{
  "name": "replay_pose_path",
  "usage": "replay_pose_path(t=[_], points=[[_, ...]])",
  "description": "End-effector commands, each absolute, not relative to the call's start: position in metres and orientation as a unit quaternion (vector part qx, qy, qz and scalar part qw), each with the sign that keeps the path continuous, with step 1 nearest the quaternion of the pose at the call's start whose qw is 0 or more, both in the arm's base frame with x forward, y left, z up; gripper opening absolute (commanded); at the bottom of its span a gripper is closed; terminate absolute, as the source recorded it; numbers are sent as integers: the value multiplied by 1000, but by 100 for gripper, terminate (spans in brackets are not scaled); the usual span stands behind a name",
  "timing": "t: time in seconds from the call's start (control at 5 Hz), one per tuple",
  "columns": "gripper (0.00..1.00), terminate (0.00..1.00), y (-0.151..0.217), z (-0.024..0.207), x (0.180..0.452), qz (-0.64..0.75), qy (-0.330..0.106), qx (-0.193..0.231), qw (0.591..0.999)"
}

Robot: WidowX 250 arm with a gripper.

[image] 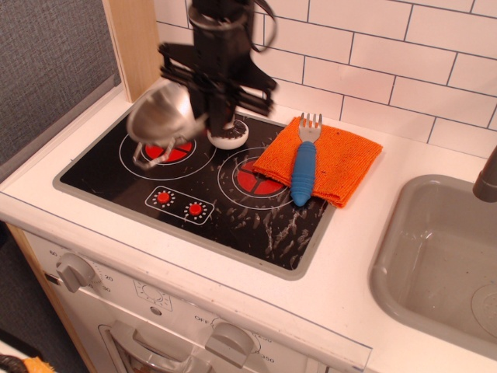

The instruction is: Move the silver bowl to left burner beside the mushroom

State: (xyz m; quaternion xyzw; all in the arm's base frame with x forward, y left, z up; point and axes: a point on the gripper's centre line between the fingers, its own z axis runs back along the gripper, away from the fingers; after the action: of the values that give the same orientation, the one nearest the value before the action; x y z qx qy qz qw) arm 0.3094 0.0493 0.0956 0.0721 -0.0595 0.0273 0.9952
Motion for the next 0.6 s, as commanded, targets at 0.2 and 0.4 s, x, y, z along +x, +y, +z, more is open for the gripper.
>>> replay_pose_path(t=[0.2,0.4], points=[[0,0,120,59,361,115,-14,106,988],[0,0,130,46,361,116,8,120,986]])
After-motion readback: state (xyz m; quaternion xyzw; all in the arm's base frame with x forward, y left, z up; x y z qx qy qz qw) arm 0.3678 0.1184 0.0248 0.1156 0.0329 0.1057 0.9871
